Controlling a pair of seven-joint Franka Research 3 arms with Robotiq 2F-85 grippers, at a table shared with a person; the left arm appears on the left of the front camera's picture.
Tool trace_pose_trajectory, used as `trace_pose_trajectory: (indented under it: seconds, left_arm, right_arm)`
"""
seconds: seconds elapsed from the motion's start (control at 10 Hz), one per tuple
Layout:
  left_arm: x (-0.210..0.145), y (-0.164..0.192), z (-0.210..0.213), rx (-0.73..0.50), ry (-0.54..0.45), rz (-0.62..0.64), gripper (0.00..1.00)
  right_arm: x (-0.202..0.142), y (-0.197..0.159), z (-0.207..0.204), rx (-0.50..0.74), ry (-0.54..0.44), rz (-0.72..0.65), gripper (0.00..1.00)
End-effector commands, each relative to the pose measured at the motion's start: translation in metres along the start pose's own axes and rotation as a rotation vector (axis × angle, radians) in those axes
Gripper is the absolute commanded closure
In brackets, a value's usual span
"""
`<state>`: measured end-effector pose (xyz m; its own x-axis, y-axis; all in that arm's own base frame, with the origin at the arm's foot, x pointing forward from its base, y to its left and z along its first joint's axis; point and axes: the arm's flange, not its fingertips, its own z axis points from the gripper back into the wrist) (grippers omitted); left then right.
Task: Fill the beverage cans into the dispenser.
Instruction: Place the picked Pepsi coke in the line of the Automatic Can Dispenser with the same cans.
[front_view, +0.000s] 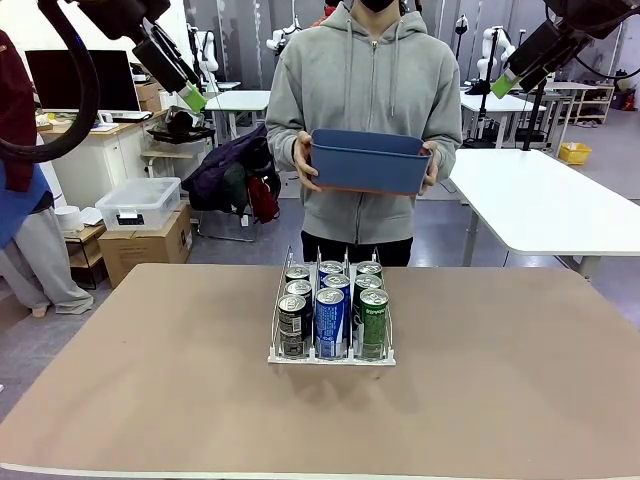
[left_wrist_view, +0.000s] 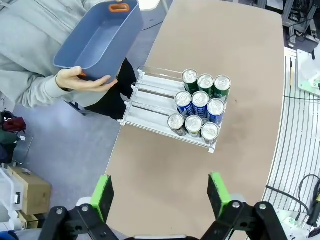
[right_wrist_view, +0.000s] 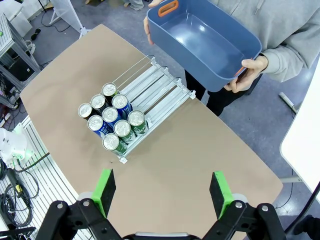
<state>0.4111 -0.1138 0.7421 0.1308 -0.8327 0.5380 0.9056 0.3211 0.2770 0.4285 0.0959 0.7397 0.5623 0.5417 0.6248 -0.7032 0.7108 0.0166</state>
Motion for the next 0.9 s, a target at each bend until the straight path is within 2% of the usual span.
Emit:
trace_pose_trajectory:
  seconds: [0.0, 0.8]
  left_arm:
    - [-0.0011, 0.0009, 0.0007, -0.008, -0.017, 0.015, 0.00]
    - [-0.0011, 0.0009, 0.0007, -0.008, -0.017, 0.015, 0.00]
  right_arm:
    - [-0.0010, 0.0000, 0.0001, 0.020, -0.008, 0.007, 0.00]
    - [-0.0010, 0.0000, 0.0001, 0.020, -0.008, 0.007, 0.00]
